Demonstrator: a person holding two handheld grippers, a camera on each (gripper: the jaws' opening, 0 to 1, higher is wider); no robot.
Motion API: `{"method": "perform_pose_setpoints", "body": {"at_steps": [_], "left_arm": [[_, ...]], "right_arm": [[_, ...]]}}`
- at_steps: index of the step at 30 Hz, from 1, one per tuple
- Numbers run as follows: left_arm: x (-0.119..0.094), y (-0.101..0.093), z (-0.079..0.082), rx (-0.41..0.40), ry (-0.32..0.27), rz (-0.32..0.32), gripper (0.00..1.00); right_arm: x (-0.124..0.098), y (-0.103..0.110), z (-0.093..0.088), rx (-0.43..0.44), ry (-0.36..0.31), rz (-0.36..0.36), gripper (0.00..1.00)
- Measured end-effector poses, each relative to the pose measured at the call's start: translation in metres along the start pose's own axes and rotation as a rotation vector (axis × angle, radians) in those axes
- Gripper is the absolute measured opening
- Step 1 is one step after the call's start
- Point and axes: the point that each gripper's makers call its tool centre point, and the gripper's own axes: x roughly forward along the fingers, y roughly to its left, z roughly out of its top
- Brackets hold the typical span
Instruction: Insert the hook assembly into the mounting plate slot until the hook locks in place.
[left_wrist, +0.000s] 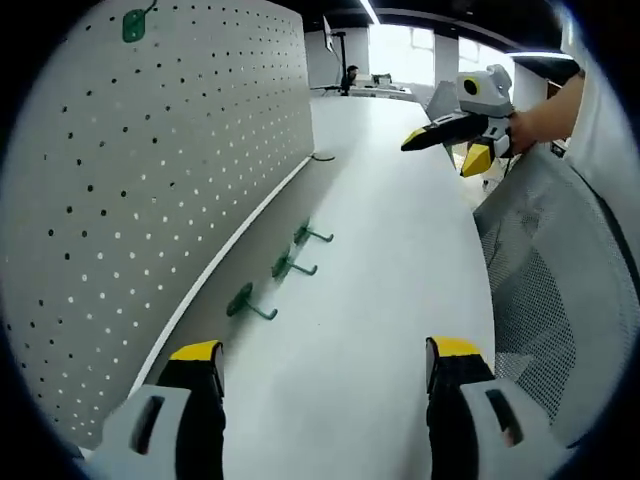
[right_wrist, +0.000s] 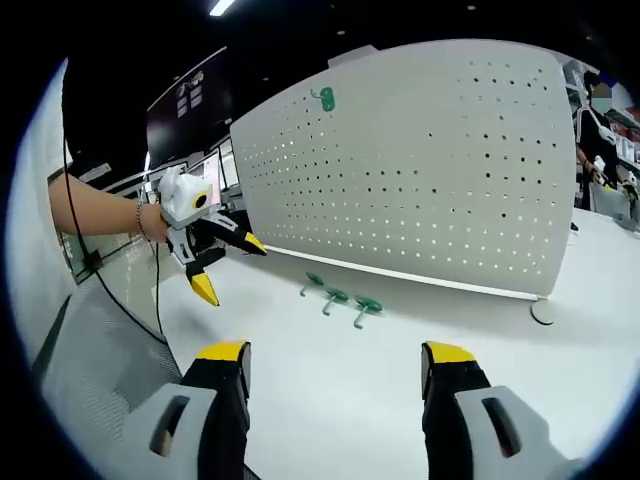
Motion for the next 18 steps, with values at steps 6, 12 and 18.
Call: {"method": "perform_pose_setpoints", "body": {"at_steps": [6,12,18], "left_arm": [[0.004,0.006,-0.003,0.0,0.019,-0.011,0.85],[0.009,0.01,-0.006,0.017,0.043,-0.03,0.85],[0.013,0.018,-0.006,0.035,0.06,-0.037,0.85]], "right_arm": [[0.001,0.0,-0.002,-0.001,0.007,0.004,0.67],[0.001,0.0,-0.003,0.003,0.011,0.004,0.67],[0.001,0.001,-0.004,0.006,0.014,0.004,0.67]]}}
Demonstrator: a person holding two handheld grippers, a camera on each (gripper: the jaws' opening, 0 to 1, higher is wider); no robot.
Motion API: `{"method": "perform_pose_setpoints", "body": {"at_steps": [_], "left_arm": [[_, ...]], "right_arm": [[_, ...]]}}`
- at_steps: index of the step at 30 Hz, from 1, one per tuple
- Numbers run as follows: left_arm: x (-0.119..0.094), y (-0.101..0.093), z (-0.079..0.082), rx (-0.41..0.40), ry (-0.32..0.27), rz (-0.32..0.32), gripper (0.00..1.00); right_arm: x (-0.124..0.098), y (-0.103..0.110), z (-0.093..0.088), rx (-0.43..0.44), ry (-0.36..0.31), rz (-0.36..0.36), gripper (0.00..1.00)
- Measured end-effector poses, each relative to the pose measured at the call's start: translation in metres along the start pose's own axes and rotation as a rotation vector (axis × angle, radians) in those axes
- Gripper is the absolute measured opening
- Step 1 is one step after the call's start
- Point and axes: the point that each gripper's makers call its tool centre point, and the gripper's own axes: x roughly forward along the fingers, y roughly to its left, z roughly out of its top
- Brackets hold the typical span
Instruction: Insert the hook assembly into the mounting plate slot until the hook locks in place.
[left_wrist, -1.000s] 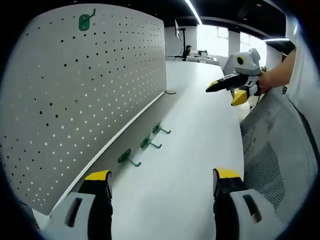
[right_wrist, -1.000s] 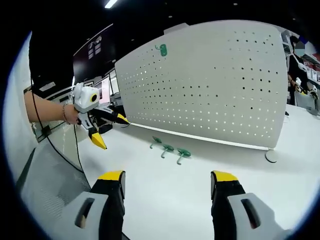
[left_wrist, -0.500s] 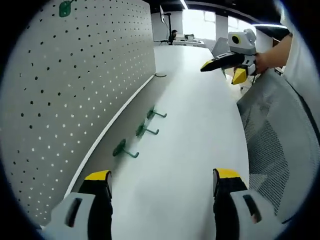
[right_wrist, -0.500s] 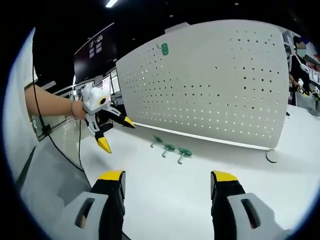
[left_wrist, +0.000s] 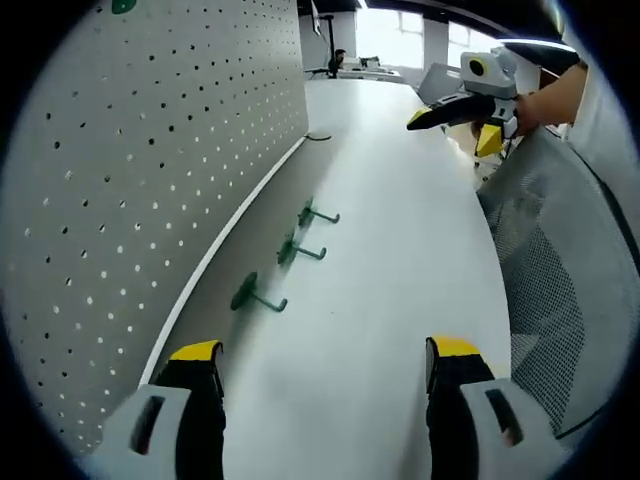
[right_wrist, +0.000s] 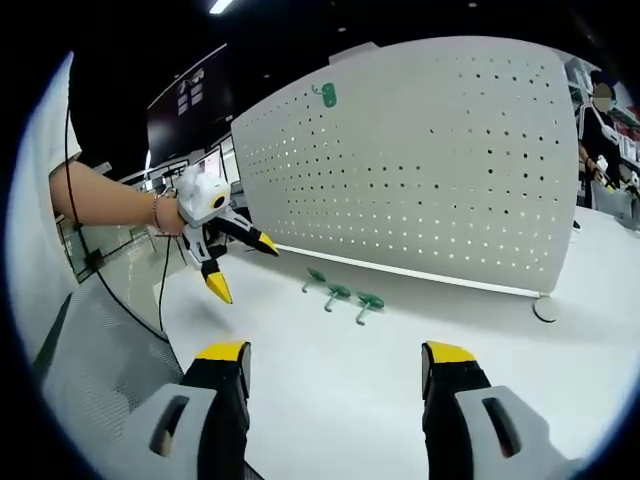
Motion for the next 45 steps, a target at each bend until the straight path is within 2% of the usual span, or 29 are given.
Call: {"method": "perform_pose_setpoints", "body": {"at_steps": [4,25,39,45], "left_arm": [[0.005,0.007,-0.004,0.017,0.027,-0.009,0.85],[0.025,0.035,-0.003,0.103,0.1,-0.054,0.87],[0.043,0.038,0.002,0.223,0.149,-0.115,0.86],[0.051,0.037,-0.001,0.28,0.182,-0.147,0.85]], "right_arm": [[0.0,-0.001,0.0,0.0,0.0,-0.001,0.67],[-0.001,-0.005,0.0,0.012,0.0,-0.02,0.67],[0.001,-0.002,-0.005,0.014,0.014,-0.005,0.68],[0.001,-0.003,-0.005,0.017,0.014,-0.009,0.68]]}}
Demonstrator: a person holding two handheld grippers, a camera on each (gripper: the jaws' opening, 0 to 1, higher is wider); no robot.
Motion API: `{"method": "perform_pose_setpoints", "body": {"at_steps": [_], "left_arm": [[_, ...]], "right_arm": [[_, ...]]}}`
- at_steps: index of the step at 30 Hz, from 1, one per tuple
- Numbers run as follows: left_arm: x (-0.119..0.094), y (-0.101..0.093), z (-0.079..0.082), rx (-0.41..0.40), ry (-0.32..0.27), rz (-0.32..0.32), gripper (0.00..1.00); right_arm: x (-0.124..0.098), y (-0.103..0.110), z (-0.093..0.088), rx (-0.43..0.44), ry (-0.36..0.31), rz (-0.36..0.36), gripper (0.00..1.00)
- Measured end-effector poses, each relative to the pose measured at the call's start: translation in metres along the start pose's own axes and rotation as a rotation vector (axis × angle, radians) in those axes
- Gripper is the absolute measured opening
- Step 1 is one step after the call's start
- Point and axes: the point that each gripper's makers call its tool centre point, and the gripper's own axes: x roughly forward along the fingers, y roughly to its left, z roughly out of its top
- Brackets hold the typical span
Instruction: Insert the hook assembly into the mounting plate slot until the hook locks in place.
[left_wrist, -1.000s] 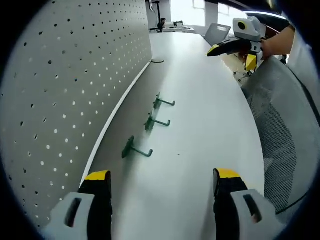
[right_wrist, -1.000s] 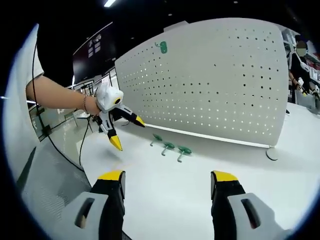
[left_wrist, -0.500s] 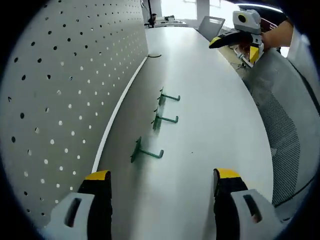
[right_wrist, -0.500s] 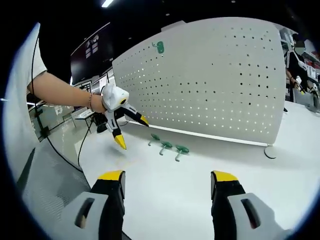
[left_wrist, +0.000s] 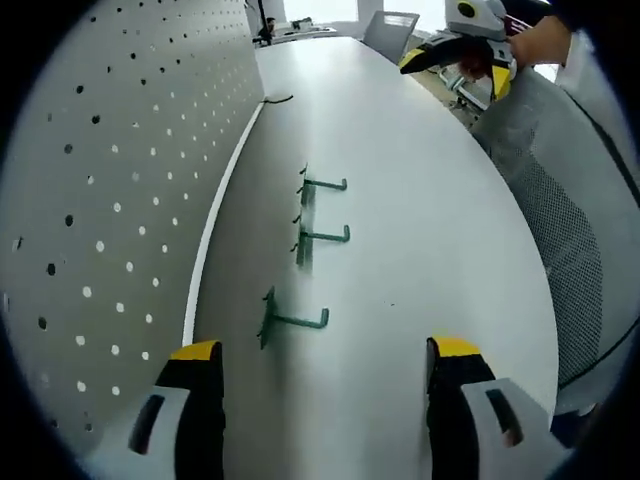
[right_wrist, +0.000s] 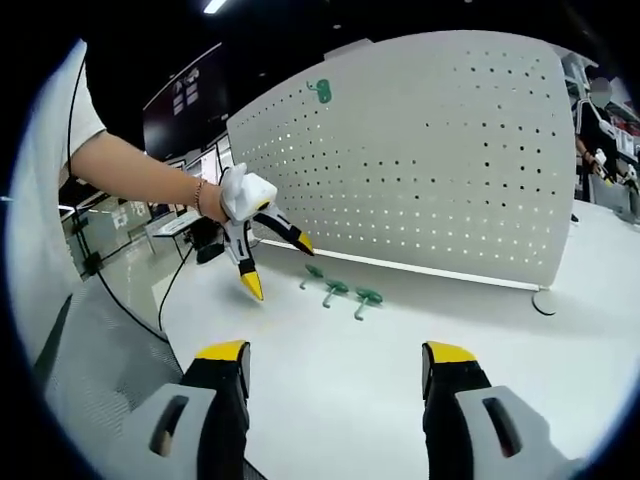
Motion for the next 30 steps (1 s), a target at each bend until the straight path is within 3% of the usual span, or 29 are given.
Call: {"method": "perform_pose_setpoints", "body": {"at_steps": [18,30], "left_arm": [[0.014,0.004,0.001,0.061,0.047,-0.052,0.86],[0.019,0.004,-0.001,0.012,0.047,-0.097,0.87]], "right_arm": [[0.0,0.0,-0.002,0.003,0.008,0.002,0.68],[-0.001,-0.002,0.001,0.018,-0.008,-0.009,0.67]]}}
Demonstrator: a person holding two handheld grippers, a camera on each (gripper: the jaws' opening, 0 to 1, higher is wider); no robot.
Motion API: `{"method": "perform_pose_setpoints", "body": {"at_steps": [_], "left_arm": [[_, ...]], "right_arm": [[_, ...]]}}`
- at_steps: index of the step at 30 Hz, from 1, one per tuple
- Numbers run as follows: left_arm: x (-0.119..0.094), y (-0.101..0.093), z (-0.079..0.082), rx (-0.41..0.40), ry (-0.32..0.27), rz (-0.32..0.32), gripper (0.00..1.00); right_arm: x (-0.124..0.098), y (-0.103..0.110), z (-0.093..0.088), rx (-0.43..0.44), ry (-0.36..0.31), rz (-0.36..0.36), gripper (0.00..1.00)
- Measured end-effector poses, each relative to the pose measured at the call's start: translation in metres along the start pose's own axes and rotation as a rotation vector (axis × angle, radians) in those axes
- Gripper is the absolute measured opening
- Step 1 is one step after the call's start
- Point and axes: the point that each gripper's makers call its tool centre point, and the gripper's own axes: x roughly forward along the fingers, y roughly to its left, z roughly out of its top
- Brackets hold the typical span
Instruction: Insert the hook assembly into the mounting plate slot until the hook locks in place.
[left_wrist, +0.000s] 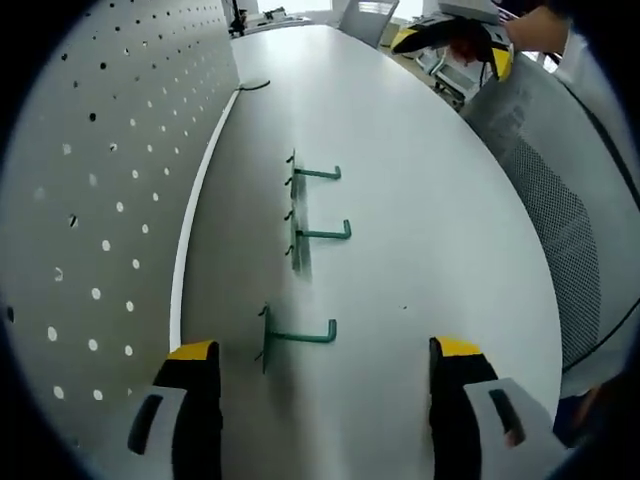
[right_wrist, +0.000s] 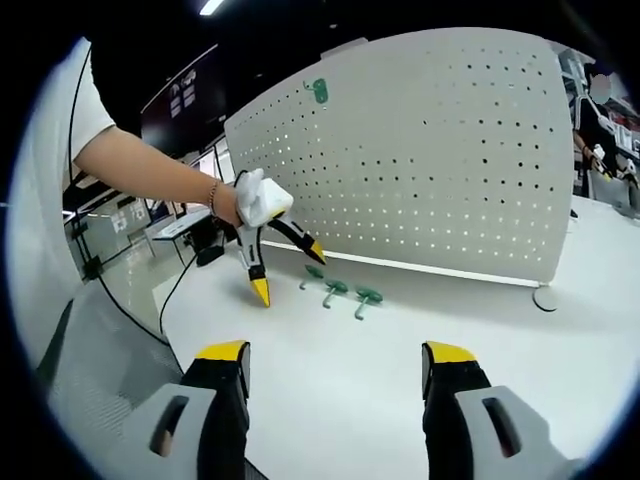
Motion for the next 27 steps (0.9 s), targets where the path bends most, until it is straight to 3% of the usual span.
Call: {"method": "perform_pose_setpoints", "body": {"at_steps": [10,13,17,27], "left_arm": [[0.0,-0.003,0.002,0.011,-0.021,-0.005,0.88],[-0.002,-0.002,0.003,0.01,-0.028,-0.005,0.79],[-0.006,0.003,0.004,-0.014,-0.031,0.008,0.6],[-0.007,0.008,0.003,-0.031,-0.026,0.015,0.46]], "right_arm": [[0.0,-0.001,0.0,0.008,-0.006,-0.002,0.67],[0.0,-0.001,0.0,0.008,-0.005,-0.002,0.67],[-0.001,0.0,0.001,0.009,-0.005,-0.002,0.67],[-0.001,-0.002,0.001,0.011,-0.008,-0.012,0.67]]}}
